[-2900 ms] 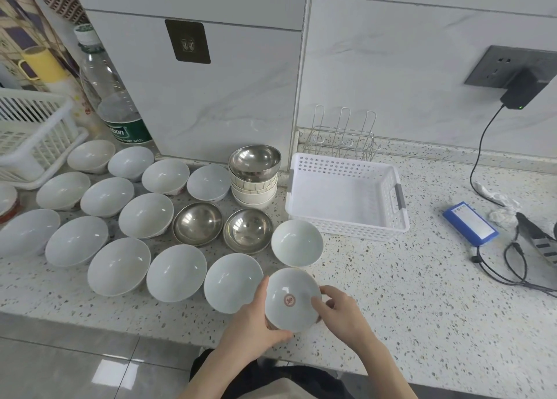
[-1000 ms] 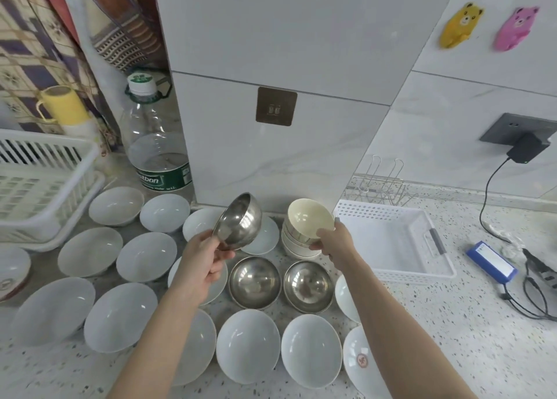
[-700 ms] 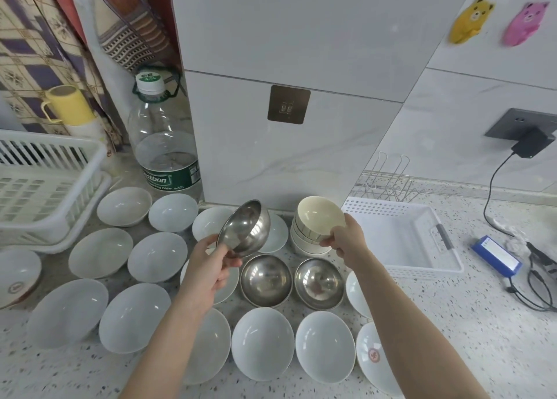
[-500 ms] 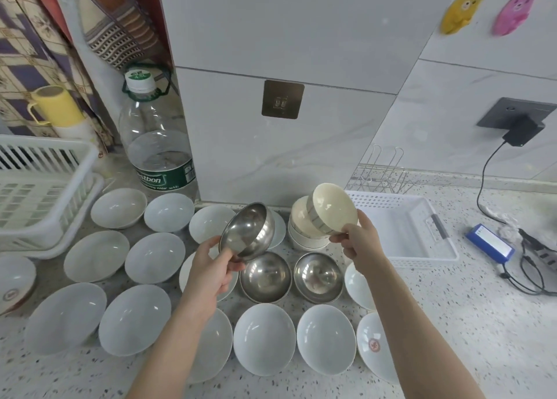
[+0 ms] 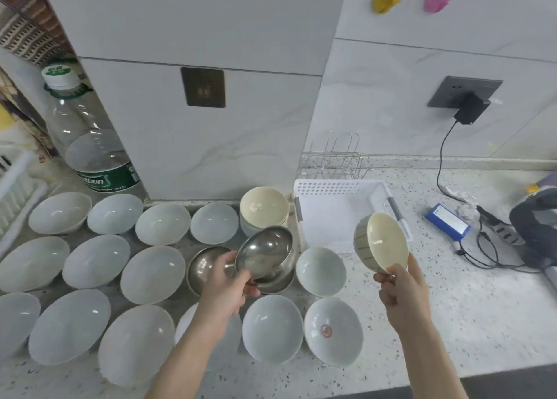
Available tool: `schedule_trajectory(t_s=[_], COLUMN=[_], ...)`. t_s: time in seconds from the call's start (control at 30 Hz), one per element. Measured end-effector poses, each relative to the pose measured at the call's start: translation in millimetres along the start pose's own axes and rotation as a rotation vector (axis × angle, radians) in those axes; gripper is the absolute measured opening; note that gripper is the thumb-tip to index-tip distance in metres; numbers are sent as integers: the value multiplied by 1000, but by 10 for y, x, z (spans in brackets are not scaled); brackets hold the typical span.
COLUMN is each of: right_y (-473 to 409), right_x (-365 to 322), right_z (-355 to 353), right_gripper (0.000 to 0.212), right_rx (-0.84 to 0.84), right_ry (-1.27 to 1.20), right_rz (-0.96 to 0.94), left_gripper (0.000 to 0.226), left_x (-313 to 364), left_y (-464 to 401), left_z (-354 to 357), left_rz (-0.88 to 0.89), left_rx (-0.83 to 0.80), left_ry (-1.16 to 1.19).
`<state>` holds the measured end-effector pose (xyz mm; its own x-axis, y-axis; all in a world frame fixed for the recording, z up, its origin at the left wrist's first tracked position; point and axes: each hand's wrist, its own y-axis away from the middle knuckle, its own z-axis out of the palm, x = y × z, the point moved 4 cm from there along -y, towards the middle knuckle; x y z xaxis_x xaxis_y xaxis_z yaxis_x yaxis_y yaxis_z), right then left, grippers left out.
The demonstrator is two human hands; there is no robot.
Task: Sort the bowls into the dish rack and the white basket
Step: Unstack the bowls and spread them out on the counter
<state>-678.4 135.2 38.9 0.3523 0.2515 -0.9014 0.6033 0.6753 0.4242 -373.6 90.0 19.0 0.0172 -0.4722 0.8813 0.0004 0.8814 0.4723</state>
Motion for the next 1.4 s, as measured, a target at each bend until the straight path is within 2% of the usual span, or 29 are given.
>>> schedule_trajectory(t_s=[0.27, 0.43, 0.57, 0.87, 1.17, 1.4], right_y=[-517, -772, -907, -985, -1037, -1008], right_x=[-125, -138, -154, -121, 48, 172], right_z=[-898, -1282, -1472, -1690, -1812, -1779], right_gripper=[52, 57, 61, 62, 69, 71], right_rx=[-14, -47, -66, -167, -269, -356], right_ry=[30, 72, 114, 223, 334, 406], right_rz=[45, 76, 87, 85, 110, 102], left_gripper=[35, 33, 40, 58, 57, 76], left_x=[-281, -392, -417, -482, -566, -591], left_y=[115, 34, -34, -165, -281, -261], left_z=[1280, 1943, 2267, 2554, 2561, 2509], left_rz=[35, 71, 109, 130, 102, 7], left_rx=[-41, -42, 4, 42, 72, 15], left_ry=[-149, -367, -574, -790, -852, -860])
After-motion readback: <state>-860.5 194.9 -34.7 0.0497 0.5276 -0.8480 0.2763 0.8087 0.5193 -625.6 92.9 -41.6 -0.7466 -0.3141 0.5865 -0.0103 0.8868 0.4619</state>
